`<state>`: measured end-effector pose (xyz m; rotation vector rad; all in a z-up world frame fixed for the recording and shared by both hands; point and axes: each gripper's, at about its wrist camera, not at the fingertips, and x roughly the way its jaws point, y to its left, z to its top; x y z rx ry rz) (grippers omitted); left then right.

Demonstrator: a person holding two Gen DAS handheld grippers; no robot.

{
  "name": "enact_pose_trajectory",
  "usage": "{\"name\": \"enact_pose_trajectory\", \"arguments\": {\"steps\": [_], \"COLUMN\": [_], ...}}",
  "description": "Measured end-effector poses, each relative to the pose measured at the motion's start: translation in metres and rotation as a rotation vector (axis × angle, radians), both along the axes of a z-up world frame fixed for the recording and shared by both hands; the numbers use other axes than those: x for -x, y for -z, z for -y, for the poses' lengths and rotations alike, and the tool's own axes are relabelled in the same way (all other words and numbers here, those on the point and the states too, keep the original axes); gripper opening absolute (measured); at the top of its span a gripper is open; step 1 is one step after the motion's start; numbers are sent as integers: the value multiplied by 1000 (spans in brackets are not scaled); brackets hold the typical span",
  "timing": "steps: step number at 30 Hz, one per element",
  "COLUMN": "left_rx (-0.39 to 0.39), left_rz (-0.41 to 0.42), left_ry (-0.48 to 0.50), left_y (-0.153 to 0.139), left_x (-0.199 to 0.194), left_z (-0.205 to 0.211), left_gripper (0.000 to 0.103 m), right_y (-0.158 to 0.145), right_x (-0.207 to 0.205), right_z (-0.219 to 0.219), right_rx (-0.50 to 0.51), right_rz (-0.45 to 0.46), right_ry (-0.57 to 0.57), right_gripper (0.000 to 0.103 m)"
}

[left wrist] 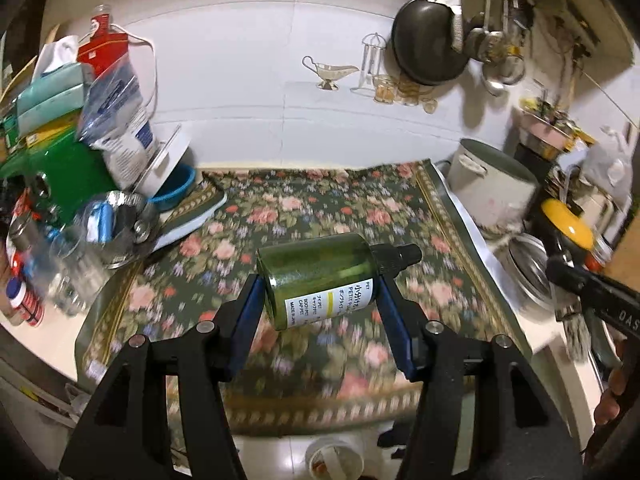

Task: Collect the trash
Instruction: 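Lift both bottles and carry them down over the bucket, then open the left gripper over the bucket while the right releases the clear bottle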

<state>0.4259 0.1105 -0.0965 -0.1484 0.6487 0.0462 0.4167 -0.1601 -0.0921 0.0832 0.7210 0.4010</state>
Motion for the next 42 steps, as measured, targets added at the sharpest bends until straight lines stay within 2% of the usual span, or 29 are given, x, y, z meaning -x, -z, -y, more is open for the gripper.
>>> {"name": "enact_pose_trajectory", "arguments": {"steps": [7, 11, 16, 21, 25, 30, 38, 42], "left_rx": [14, -3, 12, 53, 75, 71, 113, 146], "left_rz": [-23, -37, -87, -155, -222, -287, -432, -512], "left_ry": [64, 88, 103, 110, 109, 118, 63, 52], "left_y": [18, 20, 28, 53, 93, 148, 282, 360], "left_x": [101, 152, 192, 210, 216, 213, 200, 192], "left_z": [-22, -31, -37, -34, -19, 7, 56, 76], "left_gripper": [56, 56, 56, 56, 56, 56, 56, 56], "right_y": [13, 21, 24, 34, 62, 112, 228, 279], "right_x": [88, 132, 178, 199, 206, 205, 189, 176], "right_z": [-37, -53, -65, -67, -59, -41, 6, 21], "right_rx": [-10, -31, -15, 14, 40, 59, 110, 122], "right_rz": [9, -18, -54, -104, -157, -234, -354, -397], "right_ry": [62, 86, 100, 104, 101, 91, 48, 34], "right_gripper": [26, 26, 26, 26, 26, 26, 26, 26]}}
